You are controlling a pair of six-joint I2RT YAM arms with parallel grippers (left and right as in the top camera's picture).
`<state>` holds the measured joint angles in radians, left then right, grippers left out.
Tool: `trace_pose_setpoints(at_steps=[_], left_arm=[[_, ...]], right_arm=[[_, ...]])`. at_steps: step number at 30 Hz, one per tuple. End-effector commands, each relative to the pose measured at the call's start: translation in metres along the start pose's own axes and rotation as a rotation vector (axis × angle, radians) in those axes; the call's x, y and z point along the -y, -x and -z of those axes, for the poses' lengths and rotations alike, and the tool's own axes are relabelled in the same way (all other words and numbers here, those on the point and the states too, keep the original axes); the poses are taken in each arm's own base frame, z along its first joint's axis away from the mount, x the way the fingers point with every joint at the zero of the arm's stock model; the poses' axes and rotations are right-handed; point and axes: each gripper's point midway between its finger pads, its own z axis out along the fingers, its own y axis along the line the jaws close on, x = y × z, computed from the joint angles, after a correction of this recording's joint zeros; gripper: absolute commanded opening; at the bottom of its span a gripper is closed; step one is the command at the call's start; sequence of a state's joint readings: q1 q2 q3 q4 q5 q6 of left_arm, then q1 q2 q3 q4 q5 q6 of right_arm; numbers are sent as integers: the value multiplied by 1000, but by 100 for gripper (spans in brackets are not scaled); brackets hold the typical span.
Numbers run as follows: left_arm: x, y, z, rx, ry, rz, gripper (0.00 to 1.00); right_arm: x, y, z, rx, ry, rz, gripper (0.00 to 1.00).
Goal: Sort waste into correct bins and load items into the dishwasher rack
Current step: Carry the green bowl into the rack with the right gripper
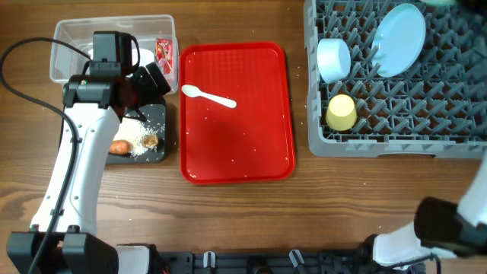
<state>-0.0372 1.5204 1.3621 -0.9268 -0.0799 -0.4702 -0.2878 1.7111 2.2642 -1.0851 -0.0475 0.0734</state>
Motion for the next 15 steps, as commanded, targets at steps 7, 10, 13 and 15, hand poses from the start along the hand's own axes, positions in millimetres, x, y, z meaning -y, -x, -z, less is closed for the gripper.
trace_pose_setpoints(at_steps=[7, 10, 13, 15], left_arm=[[0, 0, -4, -2, 0, 14, 99], [1, 2, -4, 6, -5, 14, 99], [2, 3, -4, 10, -7, 15, 99], [3, 4, -4, 15, -10, 15, 99]], right_arm=[[128, -88, 82, -176, -849, -307, 4], [122, -116, 62, -246, -895, -265, 4], [103, -145, 35, -308, -902, -155, 4], [89, -157, 19, -296, -920, -62, 4]])
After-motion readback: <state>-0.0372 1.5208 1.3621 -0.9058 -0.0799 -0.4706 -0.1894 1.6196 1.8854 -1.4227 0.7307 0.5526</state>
